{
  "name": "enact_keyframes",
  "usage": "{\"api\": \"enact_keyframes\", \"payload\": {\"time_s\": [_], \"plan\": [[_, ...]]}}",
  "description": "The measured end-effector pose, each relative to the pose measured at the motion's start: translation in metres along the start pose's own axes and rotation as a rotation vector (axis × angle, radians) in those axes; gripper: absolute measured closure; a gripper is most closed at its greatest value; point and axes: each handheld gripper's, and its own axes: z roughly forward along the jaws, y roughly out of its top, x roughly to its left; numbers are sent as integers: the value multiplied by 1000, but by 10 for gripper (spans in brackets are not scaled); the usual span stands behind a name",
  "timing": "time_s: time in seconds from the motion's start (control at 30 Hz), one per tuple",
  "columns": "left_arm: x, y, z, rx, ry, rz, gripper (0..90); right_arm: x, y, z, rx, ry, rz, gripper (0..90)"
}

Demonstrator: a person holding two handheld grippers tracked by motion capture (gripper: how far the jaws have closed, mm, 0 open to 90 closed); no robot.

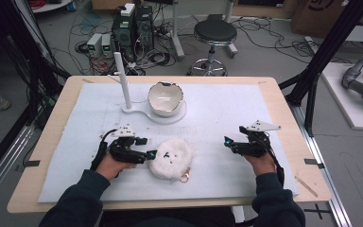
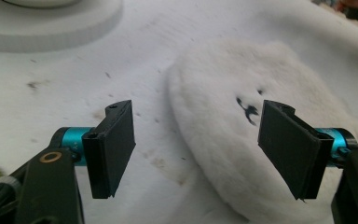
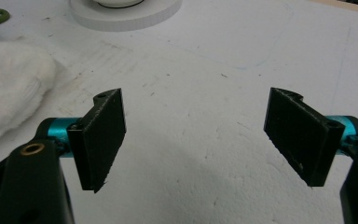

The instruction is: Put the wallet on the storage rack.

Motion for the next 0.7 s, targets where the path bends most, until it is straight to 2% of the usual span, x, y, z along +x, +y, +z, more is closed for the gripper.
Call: {"api": "enact_keyframes", "payload": {"time_s": [0.1,0.13,0.23,0.27,0.3,0.37,0.4,0.43,0.53,0.63,0.67,0.7], "plan": [[-4,-1,9,73,-24,14,270,2,1,3,5,15,-3,210],[-4,-1,9,73,-24,14,270,2,1,3,5,15,-3,210],[-4,-2,14,117,-41,20,297,3,1,5,4,29,4,210],[-4,-2,14,133,-58,24,342,4,1,6,4,37,7,210],[-6,-2,15,148,-88,31,487,7,2,7,1,52,7,210],[-7,-2,15,150,-85,33,573,12,4,10,2,69,-7,210],[-8,-1,15,145,-83,33,615,15,5,11,4,78,-11,210],[-8,-1,13,140,-79,44,615,15,5,11,4,78,-11,210],[-10,1,10,93,-81,71,748,25,8,16,11,109,-38,210],[-11,5,4,18,-64,107,794,39,10,24,31,180,-57,210],[-11,6,2,-17,-59,119,794,39,10,24,31,180,-57,210],[-12,8,-1,-57,-47,127,799,44,11,26,33,201,-57,210]]}}
